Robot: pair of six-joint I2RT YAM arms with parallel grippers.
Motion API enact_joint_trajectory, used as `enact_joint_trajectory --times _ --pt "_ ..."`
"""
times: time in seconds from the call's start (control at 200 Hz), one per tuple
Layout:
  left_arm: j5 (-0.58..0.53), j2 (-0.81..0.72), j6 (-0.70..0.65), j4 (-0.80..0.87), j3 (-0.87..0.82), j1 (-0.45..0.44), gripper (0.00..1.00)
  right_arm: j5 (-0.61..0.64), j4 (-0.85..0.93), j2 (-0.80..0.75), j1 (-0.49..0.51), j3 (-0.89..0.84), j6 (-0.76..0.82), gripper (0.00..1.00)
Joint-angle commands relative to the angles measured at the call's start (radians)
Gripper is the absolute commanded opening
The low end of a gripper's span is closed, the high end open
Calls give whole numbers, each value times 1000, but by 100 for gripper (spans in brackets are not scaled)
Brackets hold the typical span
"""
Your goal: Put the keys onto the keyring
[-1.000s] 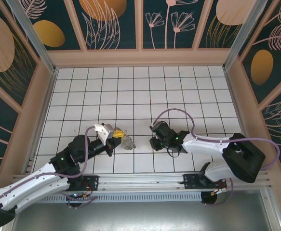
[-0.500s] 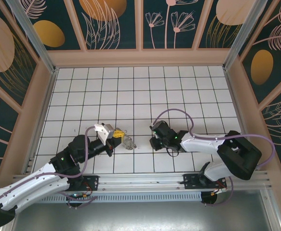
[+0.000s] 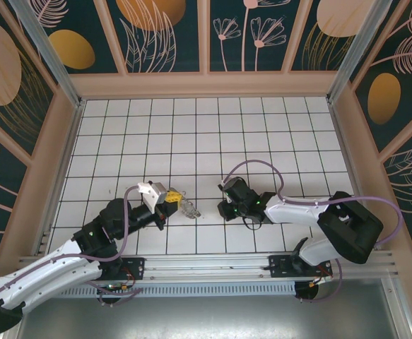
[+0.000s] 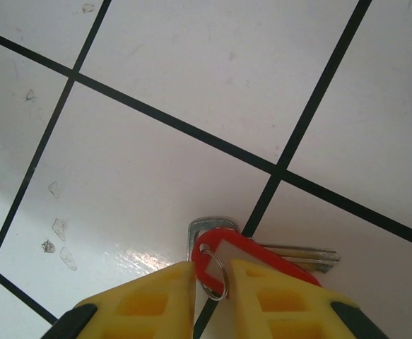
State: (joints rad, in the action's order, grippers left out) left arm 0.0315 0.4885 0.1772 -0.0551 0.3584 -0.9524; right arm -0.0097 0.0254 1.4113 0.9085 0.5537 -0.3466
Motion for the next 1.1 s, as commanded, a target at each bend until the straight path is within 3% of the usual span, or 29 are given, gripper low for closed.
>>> enact_joint_trajectory --times 0.0,0.265,0.56,0.751,0.906,1.016,1.096 --pt "-8 -12 1 -37 -3 -5 0 -11 -22 23 -10 -17 14 18" --pt "-11 -18 2 -31 -3 -5 0 -11 -30 29 -11 -23 18 17" --pt "-17 -18 2 -31 -3 -4 0 11 -3 -57 -10 -37 37 0" --pt "-17 -8 1 -28 6 -5 0 20 25 -204 6 -31 74 0" --pt "-17 -2 2 -29 13 -5 0 100 42 -337 73 -10 139 0" --pt "-16 4 2 -35 17 -6 0 126 132 -330 44 19 135 0" --pt "-11 10 3 -31 26 -5 0 116 108 -344 104 41 172 0"
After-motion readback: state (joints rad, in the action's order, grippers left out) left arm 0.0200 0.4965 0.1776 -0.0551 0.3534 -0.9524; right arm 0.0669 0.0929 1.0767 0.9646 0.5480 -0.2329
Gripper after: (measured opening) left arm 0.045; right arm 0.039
